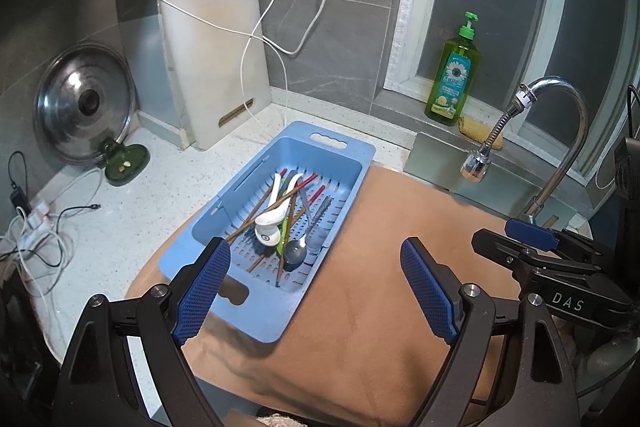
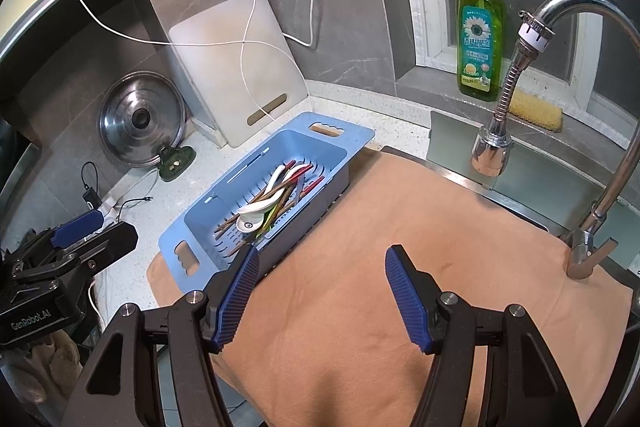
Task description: Organize utensils
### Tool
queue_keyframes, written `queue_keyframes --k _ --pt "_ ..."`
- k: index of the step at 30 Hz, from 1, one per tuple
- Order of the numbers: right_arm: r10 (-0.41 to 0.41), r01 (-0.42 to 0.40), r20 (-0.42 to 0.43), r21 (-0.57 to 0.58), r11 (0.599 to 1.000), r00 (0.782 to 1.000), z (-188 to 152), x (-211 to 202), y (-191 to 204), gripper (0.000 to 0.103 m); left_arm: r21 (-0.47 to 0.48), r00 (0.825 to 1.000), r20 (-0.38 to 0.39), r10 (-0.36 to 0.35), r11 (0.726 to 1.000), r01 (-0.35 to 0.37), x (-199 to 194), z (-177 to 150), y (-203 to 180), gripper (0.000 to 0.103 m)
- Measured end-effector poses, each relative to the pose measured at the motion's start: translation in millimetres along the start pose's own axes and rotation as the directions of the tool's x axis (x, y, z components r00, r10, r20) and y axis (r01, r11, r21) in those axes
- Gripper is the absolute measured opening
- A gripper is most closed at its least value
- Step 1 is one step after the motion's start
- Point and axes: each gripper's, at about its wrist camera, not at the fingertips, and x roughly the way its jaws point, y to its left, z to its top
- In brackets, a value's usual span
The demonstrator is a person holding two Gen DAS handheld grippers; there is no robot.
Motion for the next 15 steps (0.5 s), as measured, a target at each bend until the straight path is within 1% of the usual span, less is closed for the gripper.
queue_keyframes --k 9,12,15 --pt "-0.001 0.001 -0.006 0.003 1.000 1.000 0.0 2.4 -2.2 0.062 -0.001 1.000 0.004 -0.009 1.000 0.009 3.1 4.7 2.4 0.087" --pt "-0.002 0.002 -0.007 0.004 1.000 1.000 0.0 2.9 -2.4 0.062 0.009 1.000 0.019 0.002 1.000 -0.003 1.4 4.0 1.0 0.087" --pt "-0.004 0.004 -0.011 0.010 1.000 1.000 -1.3 4.6 -3.3 0.062 0.018 1.000 0.016 0.010 1.000 -0.010 2.7 4.4 0.0 0.087"
